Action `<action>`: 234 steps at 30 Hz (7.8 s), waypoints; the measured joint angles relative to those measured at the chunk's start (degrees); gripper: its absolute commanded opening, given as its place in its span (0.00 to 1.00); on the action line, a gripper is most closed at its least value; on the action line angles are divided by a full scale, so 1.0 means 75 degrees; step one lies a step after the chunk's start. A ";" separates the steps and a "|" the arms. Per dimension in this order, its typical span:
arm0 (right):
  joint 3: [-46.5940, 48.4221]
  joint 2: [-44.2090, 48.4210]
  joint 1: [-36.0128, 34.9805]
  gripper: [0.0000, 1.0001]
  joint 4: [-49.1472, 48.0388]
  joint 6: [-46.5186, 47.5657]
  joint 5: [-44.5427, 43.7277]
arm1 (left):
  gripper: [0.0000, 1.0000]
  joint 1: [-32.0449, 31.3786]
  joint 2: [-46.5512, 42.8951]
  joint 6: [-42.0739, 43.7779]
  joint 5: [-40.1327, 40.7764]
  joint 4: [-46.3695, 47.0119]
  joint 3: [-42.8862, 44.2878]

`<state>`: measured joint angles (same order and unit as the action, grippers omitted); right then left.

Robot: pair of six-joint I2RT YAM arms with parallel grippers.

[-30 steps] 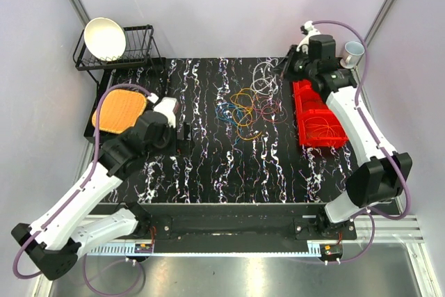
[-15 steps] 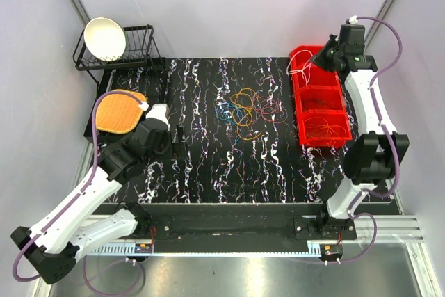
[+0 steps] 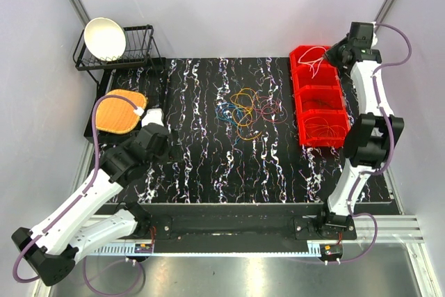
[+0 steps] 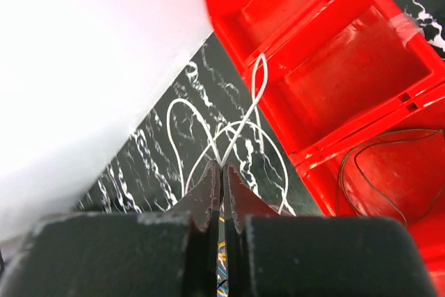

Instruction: Untangle the cables

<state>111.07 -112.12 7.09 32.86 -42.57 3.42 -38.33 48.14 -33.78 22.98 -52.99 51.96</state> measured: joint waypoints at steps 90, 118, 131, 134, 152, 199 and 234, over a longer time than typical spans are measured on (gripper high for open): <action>-0.4666 0.2177 -0.1632 0.60 -0.1070 0.1580 0.2372 | 0.89 -0.0353 0.3631 -0.0443 -0.1687 0.2594 0.1017; -0.2465 -0.0280 -0.1950 1.00 0.0621 0.2101 0.0460 | 0.91 -0.0425 0.0434 -0.0047 0.0490 -0.0866 0.0361; -0.0895 -0.1682 -0.2591 1.00 0.1378 0.1518 -0.0469 | 0.92 -0.0425 -0.0157 -0.0047 0.0726 -0.0801 0.0306; -0.0670 -0.1877 -0.2754 1.00 0.1539 0.1314 -0.0796 | 0.92 -0.0425 -0.0233 -0.0047 0.0758 -0.0796 0.0291; 0.0860 -0.3194 -0.3005 1.00 0.2323 0.0860 -0.1536 | 0.92 -0.0425 -0.0784 -0.0047 0.0787 -0.0746 0.0248; 0.0935 -0.3165 -0.3375 0.00 0.2693 0.1504 -0.1868 | 0.92 -0.0425 -0.1032 -0.0090 0.0831 -0.0743 0.0236; 0.5735 -0.1868 -0.2270 0.00 0.3625 0.1527 -0.0271 | 0.90 -0.0425 -0.0778 -0.0236 0.0933 -0.0749 0.0233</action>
<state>154.08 -126.13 -9.93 60.05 -31.11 1.39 -41.52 42.30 -35.55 29.98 -58.61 53.71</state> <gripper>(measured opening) 0.010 0.908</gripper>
